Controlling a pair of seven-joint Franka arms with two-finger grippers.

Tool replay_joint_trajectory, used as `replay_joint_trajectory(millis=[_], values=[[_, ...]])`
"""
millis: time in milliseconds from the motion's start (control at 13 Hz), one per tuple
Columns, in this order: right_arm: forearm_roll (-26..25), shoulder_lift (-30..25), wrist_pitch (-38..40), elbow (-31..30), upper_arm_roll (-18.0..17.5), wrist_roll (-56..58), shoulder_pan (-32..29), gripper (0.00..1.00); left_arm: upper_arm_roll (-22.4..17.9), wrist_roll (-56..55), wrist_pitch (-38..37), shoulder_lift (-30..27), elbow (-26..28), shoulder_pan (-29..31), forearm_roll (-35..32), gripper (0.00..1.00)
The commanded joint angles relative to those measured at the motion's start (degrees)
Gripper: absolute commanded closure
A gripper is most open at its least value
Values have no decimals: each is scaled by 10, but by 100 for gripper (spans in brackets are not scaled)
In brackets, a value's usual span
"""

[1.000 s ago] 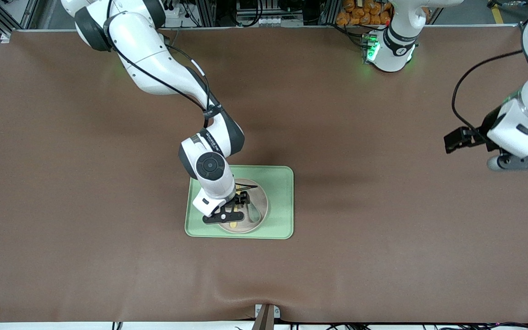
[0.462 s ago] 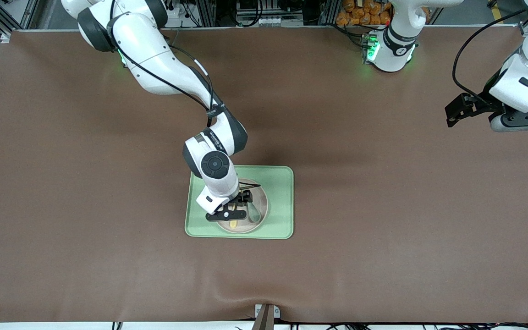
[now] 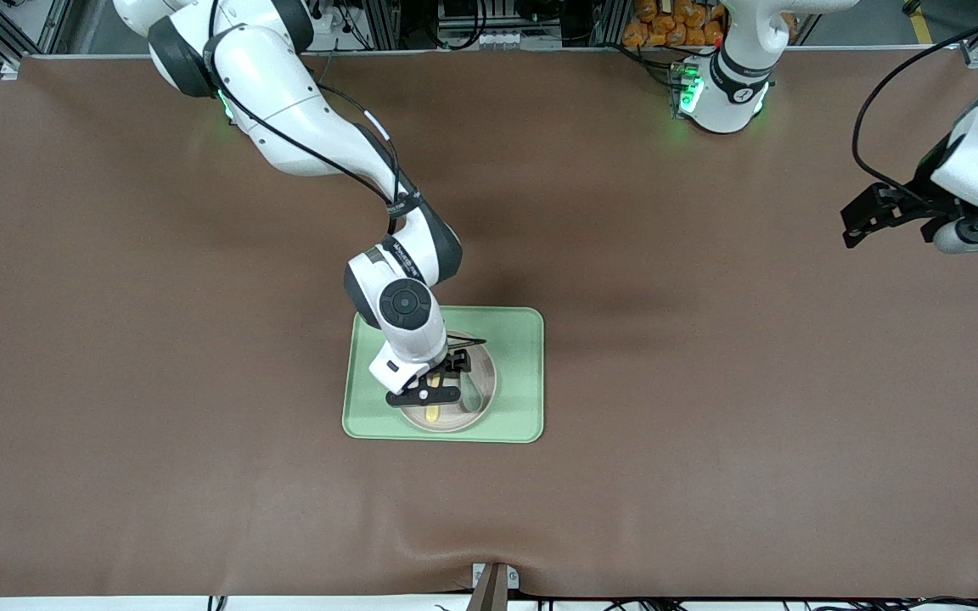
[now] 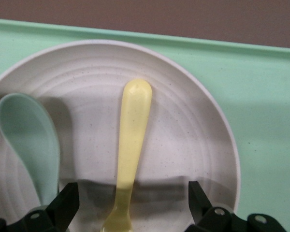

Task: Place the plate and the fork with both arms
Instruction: 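Grasp the yellow fork handle with the right gripper and lift it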

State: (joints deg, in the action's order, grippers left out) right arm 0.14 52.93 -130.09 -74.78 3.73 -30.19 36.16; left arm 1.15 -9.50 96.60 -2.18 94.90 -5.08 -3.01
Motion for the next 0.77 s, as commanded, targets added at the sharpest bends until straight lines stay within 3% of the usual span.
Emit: replay_joint_trajectory(millis=[0, 77, 231, 538, 692], values=[[-6, 2, 0, 1, 5, -14, 8, 18, -18, 26, -1, 4, -11, 0, 11, 0], [-7, 2, 1, 0, 5, -13, 7, 39, -19, 26, -1, 3, -10, -1, 19, 0], [-6, 2, 3, 0, 5, -13, 7, 70, -19, 18, -1, 4, -11, -2, 20, 0], [-1, 1, 3, -7, 5, -16, 7, 100, -19, 21, -1, 2, -11, -2, 21, 0], [-1, -1, 3, -7, 5, -27, 7, 100, -18, 20, -1, 2, -14, -3, 20, 0]])
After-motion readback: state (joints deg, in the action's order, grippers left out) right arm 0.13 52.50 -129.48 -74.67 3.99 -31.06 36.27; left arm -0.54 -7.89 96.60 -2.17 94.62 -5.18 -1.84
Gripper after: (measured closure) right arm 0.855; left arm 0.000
